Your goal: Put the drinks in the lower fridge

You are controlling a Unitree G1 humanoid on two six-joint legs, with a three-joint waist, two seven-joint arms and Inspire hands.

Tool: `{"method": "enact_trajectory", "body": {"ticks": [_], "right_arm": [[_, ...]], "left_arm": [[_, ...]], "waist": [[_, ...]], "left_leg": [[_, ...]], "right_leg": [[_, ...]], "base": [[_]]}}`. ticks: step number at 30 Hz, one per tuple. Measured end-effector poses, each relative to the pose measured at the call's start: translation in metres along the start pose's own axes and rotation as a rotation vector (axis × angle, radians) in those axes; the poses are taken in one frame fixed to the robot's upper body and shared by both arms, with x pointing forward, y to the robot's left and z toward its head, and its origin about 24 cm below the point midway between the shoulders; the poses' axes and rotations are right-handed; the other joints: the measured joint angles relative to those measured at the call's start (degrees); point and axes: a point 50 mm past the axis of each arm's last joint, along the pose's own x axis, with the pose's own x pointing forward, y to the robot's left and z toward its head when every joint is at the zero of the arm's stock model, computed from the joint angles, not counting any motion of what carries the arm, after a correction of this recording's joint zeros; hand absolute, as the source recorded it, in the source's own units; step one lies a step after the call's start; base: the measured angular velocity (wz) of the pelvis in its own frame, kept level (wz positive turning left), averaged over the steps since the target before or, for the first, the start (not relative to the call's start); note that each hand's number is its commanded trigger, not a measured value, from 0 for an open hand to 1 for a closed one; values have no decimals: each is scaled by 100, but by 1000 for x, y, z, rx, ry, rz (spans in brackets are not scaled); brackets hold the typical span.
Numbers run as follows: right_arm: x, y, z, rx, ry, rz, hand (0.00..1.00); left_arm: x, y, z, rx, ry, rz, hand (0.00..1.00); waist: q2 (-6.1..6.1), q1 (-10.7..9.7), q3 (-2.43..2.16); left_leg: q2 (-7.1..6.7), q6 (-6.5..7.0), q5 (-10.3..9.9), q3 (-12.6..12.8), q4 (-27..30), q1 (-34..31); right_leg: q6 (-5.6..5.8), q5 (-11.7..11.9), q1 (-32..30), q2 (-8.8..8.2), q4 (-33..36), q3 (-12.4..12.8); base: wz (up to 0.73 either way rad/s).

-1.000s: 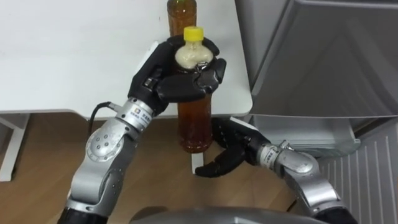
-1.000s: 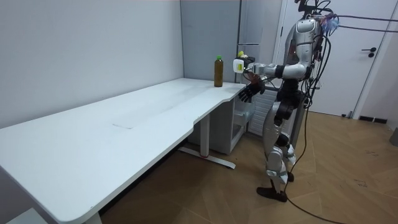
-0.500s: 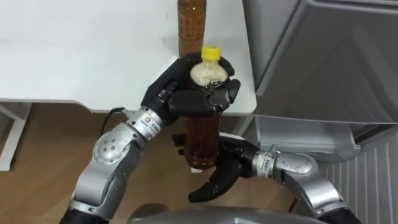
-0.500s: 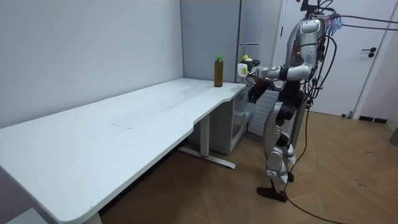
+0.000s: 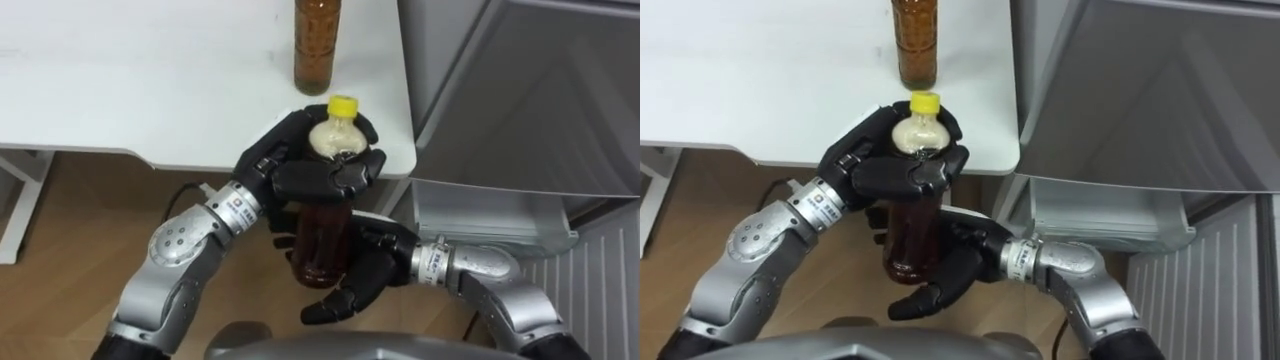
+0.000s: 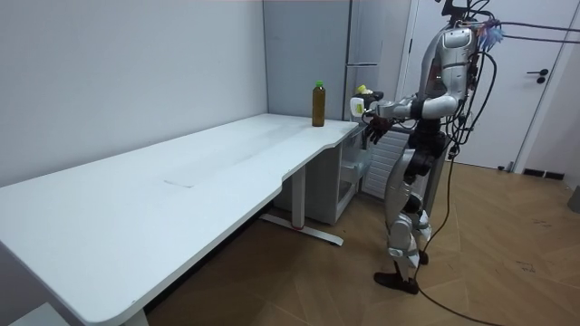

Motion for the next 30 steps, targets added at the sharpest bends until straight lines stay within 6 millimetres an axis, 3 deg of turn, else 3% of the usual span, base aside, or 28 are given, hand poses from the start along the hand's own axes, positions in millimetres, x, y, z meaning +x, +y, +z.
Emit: {"method": "enact_trajectory", "body": {"ticks": [10, 20, 21, 22, 23, 24, 30], "right_arm": [[-11, 0, -8, 46, 21, 9, 0], [-11, 1, -9, 78, -9, 4, 0], [-10, 1, -9, 80, -8, 8, 10], [-10, 2, -10, 84, -8, 12, 33], [-10, 2, -10, 85, -8, 14, 74], [-10, 3, -10, 90, -12, 17, 100], [-10, 3, -10, 99, -17, 21, 100]], "left_arm": [[-1, -8, -21, -55, 86, -44, 100], [-1, -11, -28, -72, 113, -72, 100], [-1, -10, -29, -72, 115, -75, 100], [-2, -10, -29, -73, 116, -84, 100], [-2, -10, -29, -73, 117, -86, 100], [-2, -11, -29, -73, 117, -91, 100], [-2, -11, -29, -71, 113, -97, 100]], "waist": [[163, -26, 0], [135, -41, 14], [133, -11, 15], [132, -11, 16], [132, -11, 16], [132, -11, 16], [131, -11, 17]], "left_leg": [[-1, 2, -1, -14, 17, -23], [6, 2, -1, 48, 8, -19], [9, 2, -1, 49, 11, -15], [9, 2, -1, 50, 16, -11], [9, 2, -1, 50, 20, -9], [9, 2, -1, 50, 24, -8], [8, 2, -1, 50, 9, -8]], "right_leg": [[0, 0, -9, 4, 2, -13], [0, 0, -22, 8, 0, 19], [0, 0, -23, 9, -1, 17], [0, 0, -23, 9, -3, 15], [-1, 1, -24, 9, -4, 15], [-1, 1, -24, 9, -5, 13], [-1, 1, -20, 9, -7, 15]], "base": [[1], [-1], [0], [0], [0], [0], [0]]}}
